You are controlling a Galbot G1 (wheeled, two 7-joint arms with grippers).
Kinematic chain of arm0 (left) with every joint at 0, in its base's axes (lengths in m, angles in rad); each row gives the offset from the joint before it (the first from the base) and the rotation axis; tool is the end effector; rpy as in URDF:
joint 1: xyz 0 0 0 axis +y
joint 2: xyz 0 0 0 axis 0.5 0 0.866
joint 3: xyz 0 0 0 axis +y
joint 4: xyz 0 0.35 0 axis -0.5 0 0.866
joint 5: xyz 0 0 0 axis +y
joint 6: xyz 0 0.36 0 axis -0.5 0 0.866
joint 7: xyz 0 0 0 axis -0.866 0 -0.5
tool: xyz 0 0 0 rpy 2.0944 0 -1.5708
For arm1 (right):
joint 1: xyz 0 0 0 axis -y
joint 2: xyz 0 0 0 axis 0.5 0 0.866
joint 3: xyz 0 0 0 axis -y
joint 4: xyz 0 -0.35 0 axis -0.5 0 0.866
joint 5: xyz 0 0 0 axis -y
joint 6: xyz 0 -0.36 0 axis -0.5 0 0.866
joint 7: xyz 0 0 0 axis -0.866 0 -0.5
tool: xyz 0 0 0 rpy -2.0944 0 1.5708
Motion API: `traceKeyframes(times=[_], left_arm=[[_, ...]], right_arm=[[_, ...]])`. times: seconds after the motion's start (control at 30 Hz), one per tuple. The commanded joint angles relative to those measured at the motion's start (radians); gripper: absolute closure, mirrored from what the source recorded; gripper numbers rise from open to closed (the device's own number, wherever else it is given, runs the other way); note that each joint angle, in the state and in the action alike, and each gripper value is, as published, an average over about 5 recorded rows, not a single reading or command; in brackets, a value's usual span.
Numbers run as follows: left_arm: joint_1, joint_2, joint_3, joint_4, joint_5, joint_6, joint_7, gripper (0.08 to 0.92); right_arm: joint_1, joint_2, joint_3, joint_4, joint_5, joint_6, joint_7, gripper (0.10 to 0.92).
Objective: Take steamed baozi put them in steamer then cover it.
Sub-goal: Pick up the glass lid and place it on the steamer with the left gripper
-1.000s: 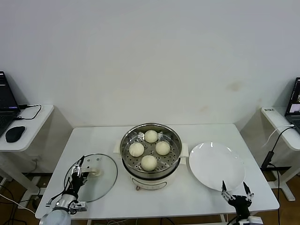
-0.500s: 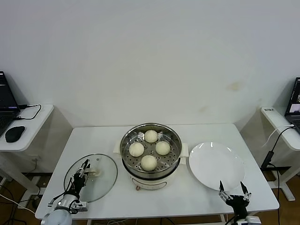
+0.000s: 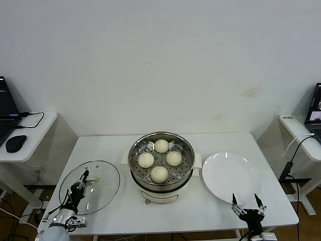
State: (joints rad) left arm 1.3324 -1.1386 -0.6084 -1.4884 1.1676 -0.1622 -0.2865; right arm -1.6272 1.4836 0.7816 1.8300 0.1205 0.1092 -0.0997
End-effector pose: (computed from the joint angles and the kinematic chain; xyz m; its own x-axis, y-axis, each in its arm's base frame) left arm 0.2496 0.1866 -0.4192 -0.9976 0.0552 0.0417 0.0413 -0.0079 0.9991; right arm 0.1450 -0.1109 -0.3927 -0.9756 0.1205 0.1836 0.1076 0.9911 -0.0783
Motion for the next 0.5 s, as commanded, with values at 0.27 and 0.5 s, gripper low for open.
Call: traceKeyframes(times=[0.27,0.5], left_arm=[[0.175,0.156,-0.104,-0.464,-0.197,0.304,0.197,0.858],[0.128,0.246,-0.005,-0.629,-0.275,0.436,0.257,0.858]], right_arm=[[-0.040,-0.018,-0.010,0.040,-0.029,0.019,-0.004,0.203],[-0.047,-0.017,-0.013,0.034,-0.088,0.051,-0.005,0.203]])
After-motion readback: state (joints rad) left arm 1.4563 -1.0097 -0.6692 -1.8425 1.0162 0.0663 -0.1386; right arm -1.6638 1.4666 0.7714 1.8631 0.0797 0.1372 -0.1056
